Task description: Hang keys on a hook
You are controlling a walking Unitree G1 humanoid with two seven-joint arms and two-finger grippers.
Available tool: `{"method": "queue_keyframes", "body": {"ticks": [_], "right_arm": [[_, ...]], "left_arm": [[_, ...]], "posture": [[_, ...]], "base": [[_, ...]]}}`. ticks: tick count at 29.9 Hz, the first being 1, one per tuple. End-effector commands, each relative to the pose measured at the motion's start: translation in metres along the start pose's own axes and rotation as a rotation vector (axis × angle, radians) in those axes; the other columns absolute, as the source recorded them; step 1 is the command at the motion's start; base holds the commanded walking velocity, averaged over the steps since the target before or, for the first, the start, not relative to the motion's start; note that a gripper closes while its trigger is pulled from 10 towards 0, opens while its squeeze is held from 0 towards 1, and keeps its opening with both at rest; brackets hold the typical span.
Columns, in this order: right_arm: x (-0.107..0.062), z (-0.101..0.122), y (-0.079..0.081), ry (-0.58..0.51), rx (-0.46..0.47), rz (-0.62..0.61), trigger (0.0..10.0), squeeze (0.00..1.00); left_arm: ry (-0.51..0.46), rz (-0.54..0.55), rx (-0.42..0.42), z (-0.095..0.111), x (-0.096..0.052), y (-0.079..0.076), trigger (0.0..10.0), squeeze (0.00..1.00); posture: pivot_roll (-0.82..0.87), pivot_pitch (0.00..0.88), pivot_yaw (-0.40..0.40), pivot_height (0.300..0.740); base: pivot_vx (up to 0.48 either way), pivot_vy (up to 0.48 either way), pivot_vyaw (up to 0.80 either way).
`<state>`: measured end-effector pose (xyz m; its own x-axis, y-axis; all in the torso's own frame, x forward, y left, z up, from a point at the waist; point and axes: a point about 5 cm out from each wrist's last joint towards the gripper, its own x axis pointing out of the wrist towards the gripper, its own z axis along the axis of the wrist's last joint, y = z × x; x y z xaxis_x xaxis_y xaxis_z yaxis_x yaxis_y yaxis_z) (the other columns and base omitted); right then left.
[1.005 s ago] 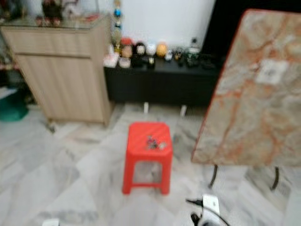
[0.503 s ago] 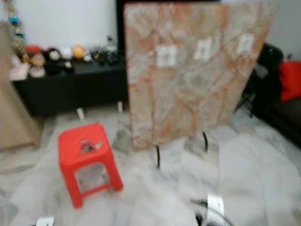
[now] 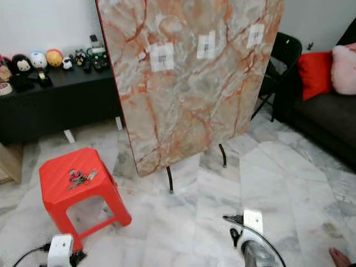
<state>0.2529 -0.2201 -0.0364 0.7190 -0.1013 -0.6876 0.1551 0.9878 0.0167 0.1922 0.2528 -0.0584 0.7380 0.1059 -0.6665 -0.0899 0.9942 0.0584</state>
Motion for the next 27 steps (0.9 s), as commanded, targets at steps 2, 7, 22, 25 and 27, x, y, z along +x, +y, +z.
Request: {"method": "queue_keyframes", "body": {"ticks": [2, 7, 22, 25, 27], "right_arm": [[0.001, 0.016, 0.0, -0.088, -0.047, -0.001, 10.0, 0.0], [0.002, 0.051, 0.008, -0.205, -0.2, 0.051, 10.0, 0.0], [-0.016, 0.103, 0.047, -0.438, -0.647, 0.486, 10.0, 0.0], [-0.028, 0.102, 0.061, -0.438, -0.748, 0.684, 10.0, 0.0], [-0.034, 0.101, 0.068, -0.429, -0.811, 0.784, 10.0, 0.0]], "left_arm": [[-0.116, -0.005, 0.026, 0.026, 0.005, 0.002, 10.0, 0.0], [-0.375, -0.054, 0.106, 0.079, 0.001, 0.002, 10.0, 0.0], [-0.628, -0.433, 0.211, 0.139, -0.052, -0.057, 10.0, 0.0], [-0.603, -0.511, 0.242, 0.142, -0.062, -0.064, 10.0, 0.0], [-0.599, -0.543, 0.238, 0.145, -0.065, -0.066, 10.0, 0.0]], "posture": [[0.1, 0.0, -0.045, 0.74], [0.11, 0.0, -0.054, 0.74], [0.09, 0.0, -0.061, 0.74], [0.09, 0.0, -0.062, 0.74], [0.09, 0.0, -0.065, 0.74]], "base": [[0.0, 0.0, 0.0], [0.0, 0.0, 0.0], [0.0, 0.0, 0.0], [0.0, 0.0, 0.0], [0.0, 0.0, 0.0]]}}
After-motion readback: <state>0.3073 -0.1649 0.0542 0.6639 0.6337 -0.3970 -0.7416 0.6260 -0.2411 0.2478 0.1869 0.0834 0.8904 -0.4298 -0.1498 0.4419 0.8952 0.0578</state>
